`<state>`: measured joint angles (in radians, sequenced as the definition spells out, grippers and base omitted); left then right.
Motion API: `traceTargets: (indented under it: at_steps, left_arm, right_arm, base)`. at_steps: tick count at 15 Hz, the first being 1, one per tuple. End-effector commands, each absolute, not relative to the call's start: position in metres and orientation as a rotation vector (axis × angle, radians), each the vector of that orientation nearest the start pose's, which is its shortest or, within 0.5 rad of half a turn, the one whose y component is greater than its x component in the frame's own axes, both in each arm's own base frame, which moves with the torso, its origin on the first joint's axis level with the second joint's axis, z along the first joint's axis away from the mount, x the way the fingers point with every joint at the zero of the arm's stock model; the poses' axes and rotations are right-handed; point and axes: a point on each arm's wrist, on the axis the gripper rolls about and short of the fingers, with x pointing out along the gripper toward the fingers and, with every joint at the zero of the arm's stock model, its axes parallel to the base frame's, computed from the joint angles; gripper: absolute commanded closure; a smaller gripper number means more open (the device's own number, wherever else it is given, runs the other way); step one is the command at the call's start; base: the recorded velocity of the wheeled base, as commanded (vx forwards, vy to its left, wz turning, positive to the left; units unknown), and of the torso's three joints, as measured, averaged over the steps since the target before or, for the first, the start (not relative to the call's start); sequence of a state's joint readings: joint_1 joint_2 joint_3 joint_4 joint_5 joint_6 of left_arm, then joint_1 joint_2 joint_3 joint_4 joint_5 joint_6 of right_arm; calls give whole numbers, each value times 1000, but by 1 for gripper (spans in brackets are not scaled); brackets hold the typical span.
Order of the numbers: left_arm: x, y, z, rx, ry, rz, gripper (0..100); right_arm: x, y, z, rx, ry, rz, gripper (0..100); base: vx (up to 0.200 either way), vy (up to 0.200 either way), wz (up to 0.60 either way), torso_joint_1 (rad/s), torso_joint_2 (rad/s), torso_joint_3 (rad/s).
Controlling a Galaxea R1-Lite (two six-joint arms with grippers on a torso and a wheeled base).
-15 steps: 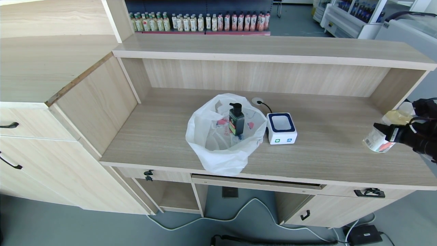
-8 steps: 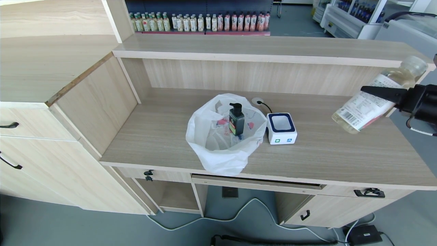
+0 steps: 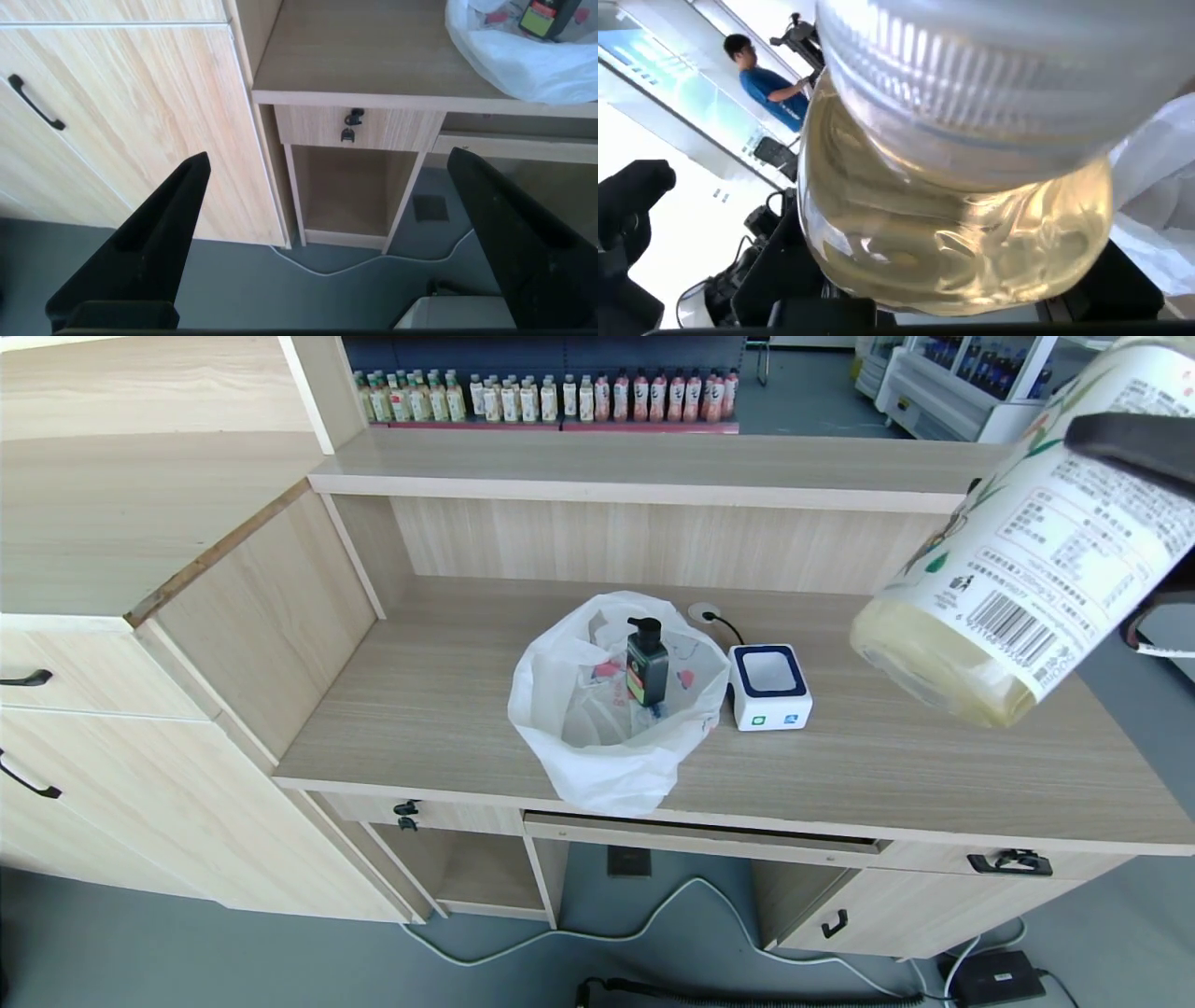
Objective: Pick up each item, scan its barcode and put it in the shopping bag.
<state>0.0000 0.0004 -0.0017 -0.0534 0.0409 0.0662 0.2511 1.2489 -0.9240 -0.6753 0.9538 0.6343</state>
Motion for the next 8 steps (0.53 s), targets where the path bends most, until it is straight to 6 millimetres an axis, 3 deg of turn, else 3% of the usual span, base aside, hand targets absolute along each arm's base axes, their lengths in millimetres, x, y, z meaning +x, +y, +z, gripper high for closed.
traceTargets:
  at_steps: [1,8]
  left_arm:
    - [-23,1,81,65,-54,43,0]
    - [-23,1,81,65,-54,43,0]
  right_arm:
    - [157,67,340,409,11,1301,100]
    - [138,73,330,406,52,1402,100]
  base:
    - [0,0,0,0,0,0]
    - [0,0,0,0,0,0]
